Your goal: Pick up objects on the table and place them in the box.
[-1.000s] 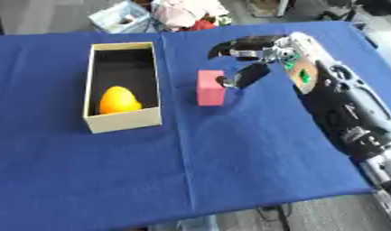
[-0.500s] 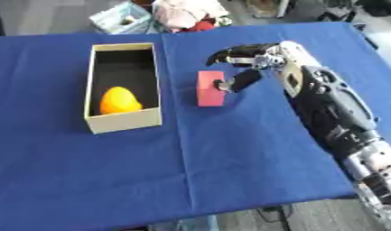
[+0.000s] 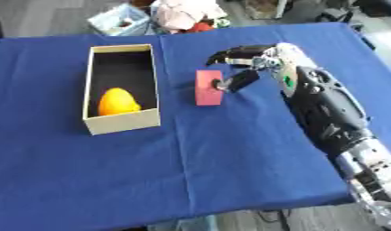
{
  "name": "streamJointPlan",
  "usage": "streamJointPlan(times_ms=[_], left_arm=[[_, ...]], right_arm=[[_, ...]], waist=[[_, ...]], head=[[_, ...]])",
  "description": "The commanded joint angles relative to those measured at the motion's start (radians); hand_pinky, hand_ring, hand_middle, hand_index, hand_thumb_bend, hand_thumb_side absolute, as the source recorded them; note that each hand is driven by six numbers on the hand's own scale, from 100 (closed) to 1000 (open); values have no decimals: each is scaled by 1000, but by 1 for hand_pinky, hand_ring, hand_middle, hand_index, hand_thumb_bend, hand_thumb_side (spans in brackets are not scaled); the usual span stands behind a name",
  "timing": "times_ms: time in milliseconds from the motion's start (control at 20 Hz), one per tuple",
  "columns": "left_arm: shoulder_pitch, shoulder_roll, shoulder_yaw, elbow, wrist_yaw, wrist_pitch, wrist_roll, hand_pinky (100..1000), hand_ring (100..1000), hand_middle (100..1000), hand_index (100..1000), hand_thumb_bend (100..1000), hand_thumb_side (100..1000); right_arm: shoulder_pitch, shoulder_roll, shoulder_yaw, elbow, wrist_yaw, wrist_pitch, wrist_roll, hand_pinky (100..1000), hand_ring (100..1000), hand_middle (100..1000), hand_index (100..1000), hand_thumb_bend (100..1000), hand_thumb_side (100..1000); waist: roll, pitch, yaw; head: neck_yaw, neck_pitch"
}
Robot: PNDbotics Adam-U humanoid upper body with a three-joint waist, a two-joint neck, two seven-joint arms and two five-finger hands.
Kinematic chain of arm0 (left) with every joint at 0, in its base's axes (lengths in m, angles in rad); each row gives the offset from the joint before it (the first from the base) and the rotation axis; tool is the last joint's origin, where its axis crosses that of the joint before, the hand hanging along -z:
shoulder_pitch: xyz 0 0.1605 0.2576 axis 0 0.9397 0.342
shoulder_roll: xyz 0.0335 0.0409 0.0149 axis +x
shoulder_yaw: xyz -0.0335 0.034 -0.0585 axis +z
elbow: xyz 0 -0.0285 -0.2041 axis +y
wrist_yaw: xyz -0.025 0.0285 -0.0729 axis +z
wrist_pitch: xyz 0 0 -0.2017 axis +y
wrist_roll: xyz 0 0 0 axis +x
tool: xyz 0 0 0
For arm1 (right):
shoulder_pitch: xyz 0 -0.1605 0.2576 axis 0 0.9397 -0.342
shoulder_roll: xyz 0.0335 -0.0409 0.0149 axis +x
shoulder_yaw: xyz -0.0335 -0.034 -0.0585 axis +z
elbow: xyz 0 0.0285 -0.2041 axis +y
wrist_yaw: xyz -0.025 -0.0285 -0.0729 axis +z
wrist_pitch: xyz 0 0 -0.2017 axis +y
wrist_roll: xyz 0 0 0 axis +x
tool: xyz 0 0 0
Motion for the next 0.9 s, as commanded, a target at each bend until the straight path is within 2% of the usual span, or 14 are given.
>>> streamJointPlan(times_ms=[50,550,900], left_arm=[[-4,13,15,-4,0,0,-6,675,605,631,824,100,921],[-2,12,16,2,0,2,-7,675,604,631,825,100,921],[-2,10,16,5,0,2,-7,675,603,630,825,100,921]], right_arm=[[-19,-25,-4,-25,-10,-3,1,913,994,980,1000,100,749],[-21,-33,15,-81,-60,-8,38,914,995,981,1000,100,744],[-3,-32,43,-117,-87,-16,82,914,996,984,1000,100,800]], waist=[[0,-15,-2],[-8,-18,-3],[-10,-19,-3]], head=[[-6,5],[-7,6],[-7,6]])
